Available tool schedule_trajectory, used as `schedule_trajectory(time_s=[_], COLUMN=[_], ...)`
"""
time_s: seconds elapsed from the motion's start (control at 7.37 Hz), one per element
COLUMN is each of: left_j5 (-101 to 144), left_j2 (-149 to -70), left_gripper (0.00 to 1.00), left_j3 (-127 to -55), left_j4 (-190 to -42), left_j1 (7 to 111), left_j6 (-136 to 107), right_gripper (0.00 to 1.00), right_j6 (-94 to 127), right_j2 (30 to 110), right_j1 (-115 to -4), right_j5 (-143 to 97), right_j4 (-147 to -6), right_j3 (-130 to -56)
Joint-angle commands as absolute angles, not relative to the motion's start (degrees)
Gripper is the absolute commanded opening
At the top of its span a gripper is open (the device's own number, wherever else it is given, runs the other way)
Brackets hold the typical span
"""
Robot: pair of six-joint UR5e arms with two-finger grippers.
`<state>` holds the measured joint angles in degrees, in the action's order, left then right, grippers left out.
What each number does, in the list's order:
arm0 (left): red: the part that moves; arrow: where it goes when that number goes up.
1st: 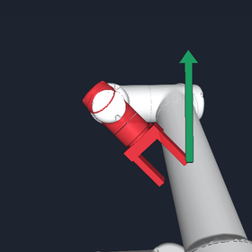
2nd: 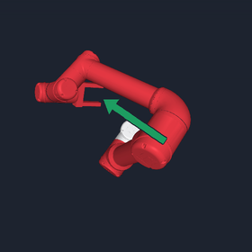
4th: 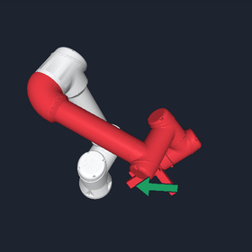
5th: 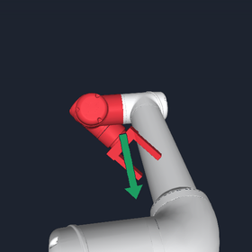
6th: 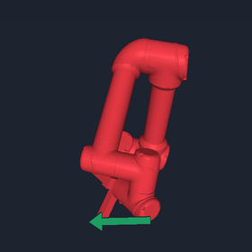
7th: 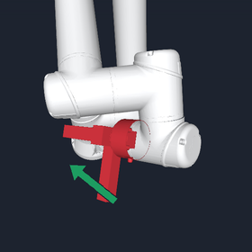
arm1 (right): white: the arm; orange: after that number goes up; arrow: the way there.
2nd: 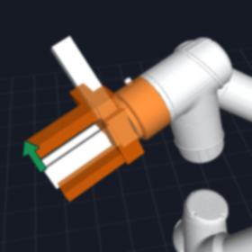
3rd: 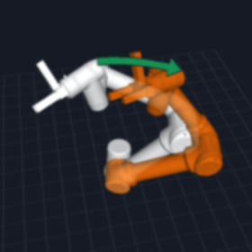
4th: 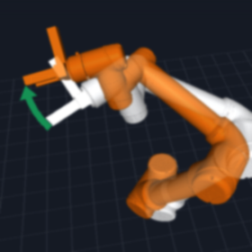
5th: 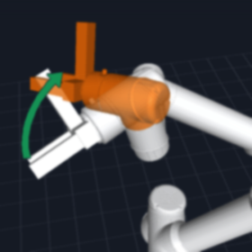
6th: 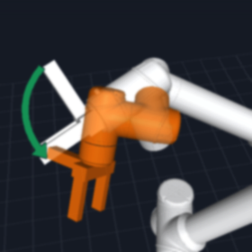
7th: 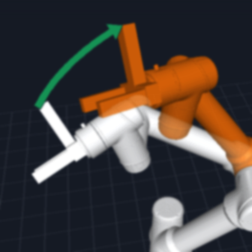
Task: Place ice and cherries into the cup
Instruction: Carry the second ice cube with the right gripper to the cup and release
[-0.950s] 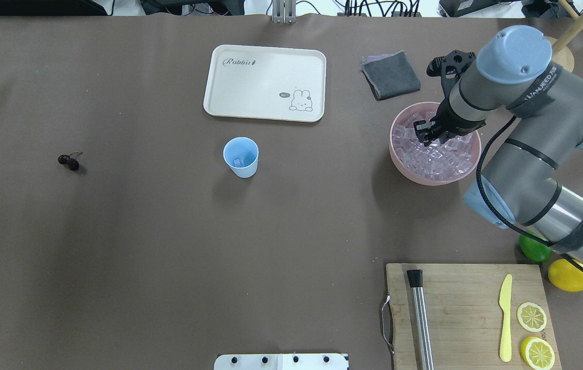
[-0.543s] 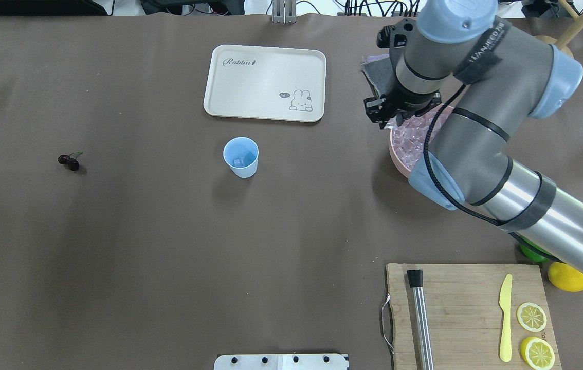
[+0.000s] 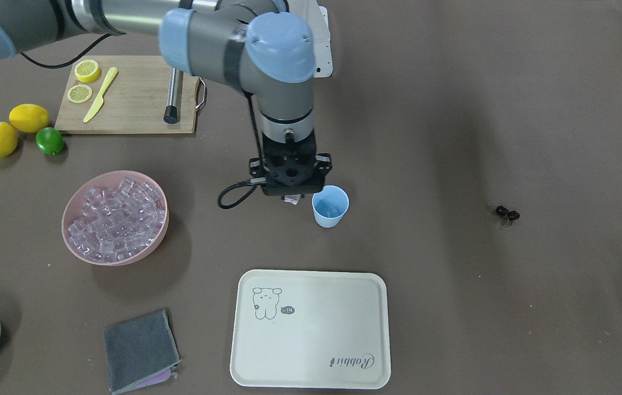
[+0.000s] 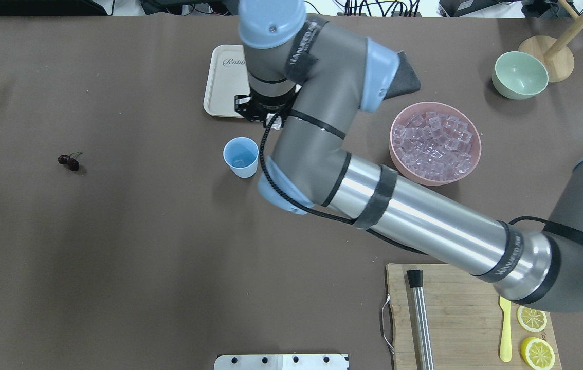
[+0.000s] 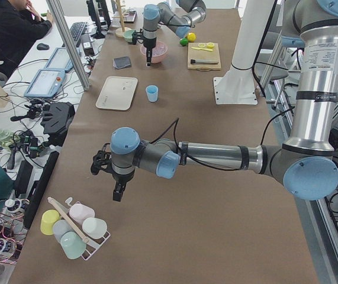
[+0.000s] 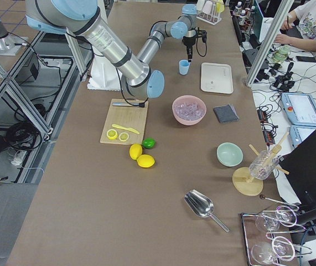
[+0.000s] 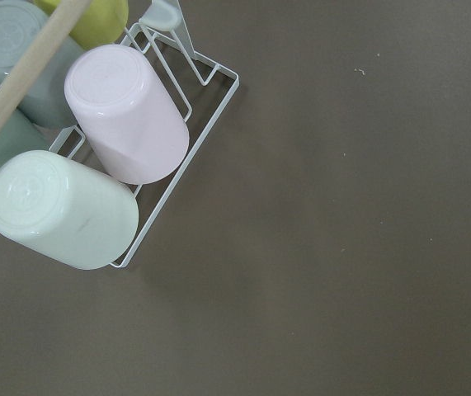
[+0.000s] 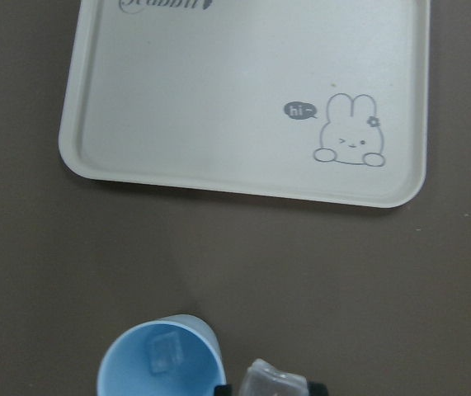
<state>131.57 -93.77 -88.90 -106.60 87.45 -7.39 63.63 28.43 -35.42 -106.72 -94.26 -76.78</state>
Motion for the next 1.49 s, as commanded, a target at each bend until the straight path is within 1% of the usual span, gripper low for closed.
schedule_trajectory(time_s=[0.0,0.41,0.54,0.68,0.81,0.95,1.09,1.36], left_j5=[131.6,131.6,131.7,131.6,131.6,131.6,131.6,131.8], left_j2=[-93.9,-93.8,-93.9,-93.9,-93.8,-93.8,-93.7,-93.5], left_gripper=[0.98,0.98,0.98,0.98,0.98,0.98,0.98,0.98], left_j3=[-88.9,-88.4,-88.6,-88.6,-88.6,-88.9,-88.9,-89.1], left_j4=[-106.6,-106.6,-106.6,-106.6,-106.6,-106.6,-106.6,-106.6], left_j1=[87.5,87.5,87.5,87.5,87.5,87.5,87.5,87.5], left_j6=[-7.4,-7.2,-7.2,-7.3,-7.2,-7.3,-7.3,-7.4], right_gripper=[0.00,0.00,0.04,0.36,0.72,0.90,0.98,0.98], right_j6=[65.7,65.6,65.1,65.0,65.5,65.4,65.6,63.6], right_j2=[25.8,25.9,26.0,26.0,25.9,25.9,26.1,27.4], right_j1=[-31.8,-30.6,-30.4,-30.3,-30.3,-30.5,-31.2,-41.9], right_j5=[-101.9,-101.7,-101.7,-101.7,-101.6,-101.7,-102.1,-114.0], right_j4=[-87.9,-86.3,-86.3,-86.3,-86.3,-86.3,-86.6,-92.4], right_j3=[-69.9,-69.0,-69.0,-69.0,-69.0,-69.2,-69.5,-74.2])
